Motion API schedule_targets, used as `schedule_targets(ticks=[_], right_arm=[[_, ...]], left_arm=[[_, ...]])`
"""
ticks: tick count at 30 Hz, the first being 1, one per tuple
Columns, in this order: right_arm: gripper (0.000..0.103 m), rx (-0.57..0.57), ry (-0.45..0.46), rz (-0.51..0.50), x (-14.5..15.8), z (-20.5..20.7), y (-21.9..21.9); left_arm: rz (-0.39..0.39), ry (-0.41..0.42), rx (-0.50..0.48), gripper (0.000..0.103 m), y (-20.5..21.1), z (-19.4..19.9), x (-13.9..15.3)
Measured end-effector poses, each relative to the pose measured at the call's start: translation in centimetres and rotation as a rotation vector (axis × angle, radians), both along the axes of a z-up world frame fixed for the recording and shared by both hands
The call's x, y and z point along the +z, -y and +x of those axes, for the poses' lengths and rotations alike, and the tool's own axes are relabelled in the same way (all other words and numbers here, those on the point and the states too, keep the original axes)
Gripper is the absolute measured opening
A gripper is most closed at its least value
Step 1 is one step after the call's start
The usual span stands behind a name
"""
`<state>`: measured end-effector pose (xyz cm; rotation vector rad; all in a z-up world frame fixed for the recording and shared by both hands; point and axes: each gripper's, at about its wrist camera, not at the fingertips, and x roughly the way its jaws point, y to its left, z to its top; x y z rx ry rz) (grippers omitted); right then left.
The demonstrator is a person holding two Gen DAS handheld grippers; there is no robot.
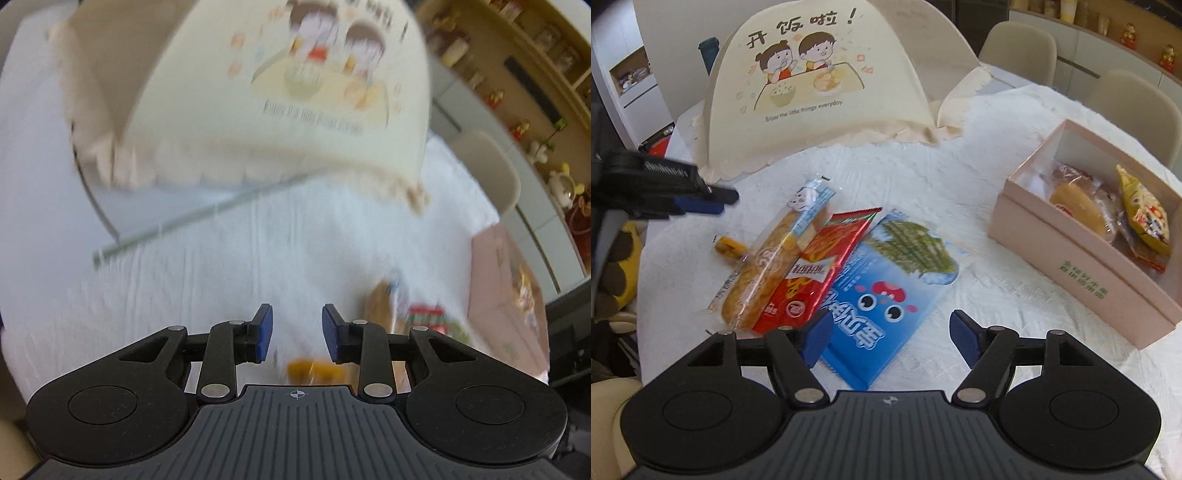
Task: Organize snacks
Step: 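Grasp the small orange stick packet with the left gripper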
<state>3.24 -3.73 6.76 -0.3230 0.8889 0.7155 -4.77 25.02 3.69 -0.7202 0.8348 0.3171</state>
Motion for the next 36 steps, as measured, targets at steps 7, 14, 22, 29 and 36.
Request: schedule_targets(ticks=[7, 14, 22, 29, 36], right_arm=[[0.071, 0.001, -0.014, -0.007, -0.7, 0.0, -0.4], [0.073, 0.042, 0.043, 0.005, 0.1, 0.7, -3.8], [0.068, 0.157, 0.000, 0.055, -0.5, 0.3, -8.4], [0.031, 0.175, -0.193, 0.031, -2.0, 0.2, -7.6], [0.030, 0.193, -0.224, 0.007, -1.5, -2.8, -1.1]], left_arm=[[-0.038, 0.009, -0.118, 0.034, 4.4, -2.4, -0.2], [-0.114, -0.015, -0.205, 0.030, 7.7, -3.6, -1.8], [-0.080, -0.001, -0.154, 0.030, 7.5, -6.3, -0.7], [-0.034, 0.008, -0.062, 0.030, 5.4, -6.9, 0.1], [0.057, -0.039, -0.222, 0.032, 9.1, -3.5, 0.3]])
